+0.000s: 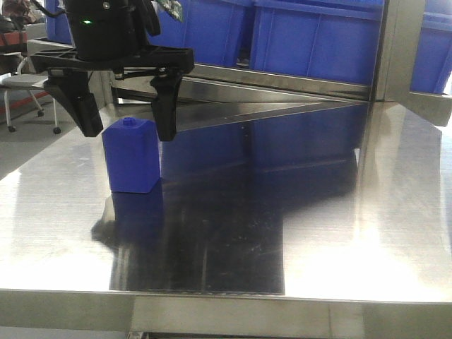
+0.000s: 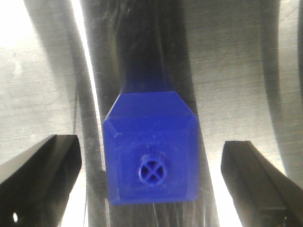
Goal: Pick and sort blue part to right shelf
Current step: 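Lower the left gripper around the blue part and close it, then lift the blue part up and away with the left gripper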
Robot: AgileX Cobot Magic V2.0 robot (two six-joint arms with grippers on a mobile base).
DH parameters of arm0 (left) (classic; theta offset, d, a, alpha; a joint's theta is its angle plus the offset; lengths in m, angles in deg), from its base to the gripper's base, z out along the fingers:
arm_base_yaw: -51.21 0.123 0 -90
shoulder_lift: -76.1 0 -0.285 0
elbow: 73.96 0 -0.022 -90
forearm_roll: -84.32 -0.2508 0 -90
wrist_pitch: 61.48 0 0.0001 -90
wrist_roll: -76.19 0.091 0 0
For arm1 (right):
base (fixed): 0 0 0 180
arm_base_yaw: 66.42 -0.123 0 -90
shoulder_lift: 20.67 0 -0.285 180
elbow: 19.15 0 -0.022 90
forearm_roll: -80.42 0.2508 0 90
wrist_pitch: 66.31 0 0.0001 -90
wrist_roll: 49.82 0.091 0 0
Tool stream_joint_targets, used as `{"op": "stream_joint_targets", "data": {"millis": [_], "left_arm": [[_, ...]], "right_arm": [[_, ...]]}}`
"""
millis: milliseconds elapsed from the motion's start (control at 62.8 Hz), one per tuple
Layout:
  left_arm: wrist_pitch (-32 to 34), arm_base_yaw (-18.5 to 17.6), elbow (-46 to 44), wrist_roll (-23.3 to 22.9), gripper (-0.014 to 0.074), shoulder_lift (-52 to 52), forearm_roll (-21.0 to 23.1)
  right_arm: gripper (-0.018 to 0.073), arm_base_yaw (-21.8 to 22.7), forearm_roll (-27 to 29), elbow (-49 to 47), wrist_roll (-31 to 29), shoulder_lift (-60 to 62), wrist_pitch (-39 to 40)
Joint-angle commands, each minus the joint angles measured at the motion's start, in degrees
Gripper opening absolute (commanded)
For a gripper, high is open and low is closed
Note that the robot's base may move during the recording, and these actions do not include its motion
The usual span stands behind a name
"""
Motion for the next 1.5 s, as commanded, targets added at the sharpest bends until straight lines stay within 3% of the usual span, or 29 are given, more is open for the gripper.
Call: {"op": "stream_joint_targets", "data": {"millis": [0,159,684,1098,1480], "left_arm": [[0.3,-0.3,-1.8,-0.8,0.0629,-1.8,0.4],[0.3,-0.3,-1.8,-3.2,0.0629,-1.2,0.5],[0.3,-0.3,-1.8,-3.2,0.0624,0.8,0.3],[0.3,-0.3,-1.8,-3.2,0.0384,0.8,0.3],[0.2,-0.2,-1.6,-2.1,0.0293,-5.1,0.8]], "right_arm": [[0.0387,0.3,-0.7,-1.8,-0.4,-0.2,5.1],[0.0387,0.3,-0.7,-1.8,-0.4,-0.2,5.1],[0.0387,0.3,-0.7,-1.8,-0.4,-0.2,5.1],[0.0387,0.3,-0.7,-1.8,-0.4,-0.2,5.1],[0.0387,0.3,-0.7,-1.8,-0.4,-0.2,5.1]]}}
